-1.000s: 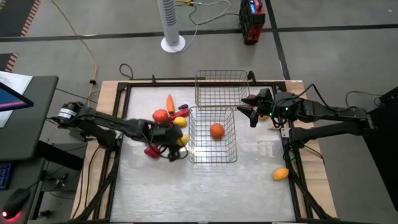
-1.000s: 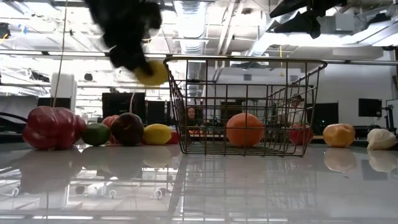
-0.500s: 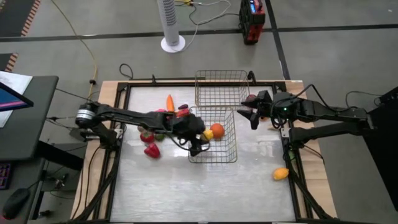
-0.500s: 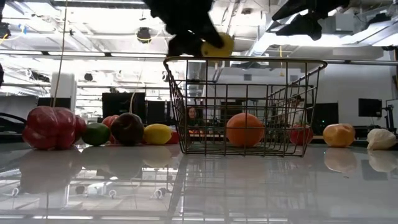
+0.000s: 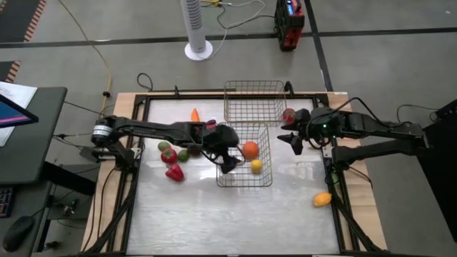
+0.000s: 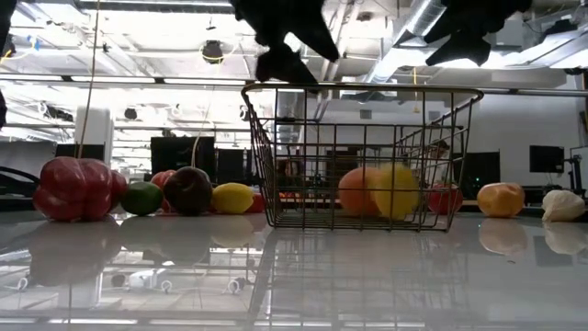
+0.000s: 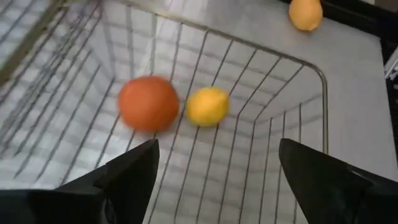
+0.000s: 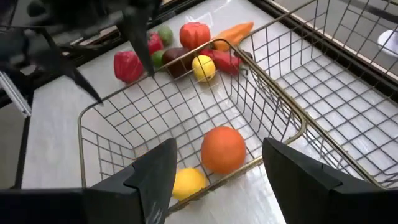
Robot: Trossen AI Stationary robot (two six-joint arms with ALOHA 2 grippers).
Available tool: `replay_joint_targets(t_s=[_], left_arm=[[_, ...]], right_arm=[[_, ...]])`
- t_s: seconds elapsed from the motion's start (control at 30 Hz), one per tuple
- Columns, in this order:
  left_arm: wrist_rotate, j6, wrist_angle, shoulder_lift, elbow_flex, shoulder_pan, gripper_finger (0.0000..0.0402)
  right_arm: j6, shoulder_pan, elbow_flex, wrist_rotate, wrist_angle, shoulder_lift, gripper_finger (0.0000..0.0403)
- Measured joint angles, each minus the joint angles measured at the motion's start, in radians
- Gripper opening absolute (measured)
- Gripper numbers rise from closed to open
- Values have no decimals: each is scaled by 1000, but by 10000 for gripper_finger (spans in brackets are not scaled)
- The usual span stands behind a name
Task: Sort produce into baskets
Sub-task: Put the red bell pepper into the top wire basket
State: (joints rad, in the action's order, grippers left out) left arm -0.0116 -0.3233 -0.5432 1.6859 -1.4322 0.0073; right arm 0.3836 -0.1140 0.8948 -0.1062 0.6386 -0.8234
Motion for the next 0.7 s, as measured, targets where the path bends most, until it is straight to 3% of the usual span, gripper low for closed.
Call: replay_joint_targets(t_s=[0.2,0.37,0.53,0.7], left_arm=[[-14,76,-356,-131,26,-25,309],[-9,154,-603,-231,150,-65,307],[57,294,-655,-290,313,-110,307],[-2,332,-639,-287,405,-152,315]], right_arm=[[0,0,0,-18,-3,0,265],[0,0,0,-23,-6,0,265],[1,0,0,-34,-12,0,265],[1,0,0,-53,-12,0,265]])
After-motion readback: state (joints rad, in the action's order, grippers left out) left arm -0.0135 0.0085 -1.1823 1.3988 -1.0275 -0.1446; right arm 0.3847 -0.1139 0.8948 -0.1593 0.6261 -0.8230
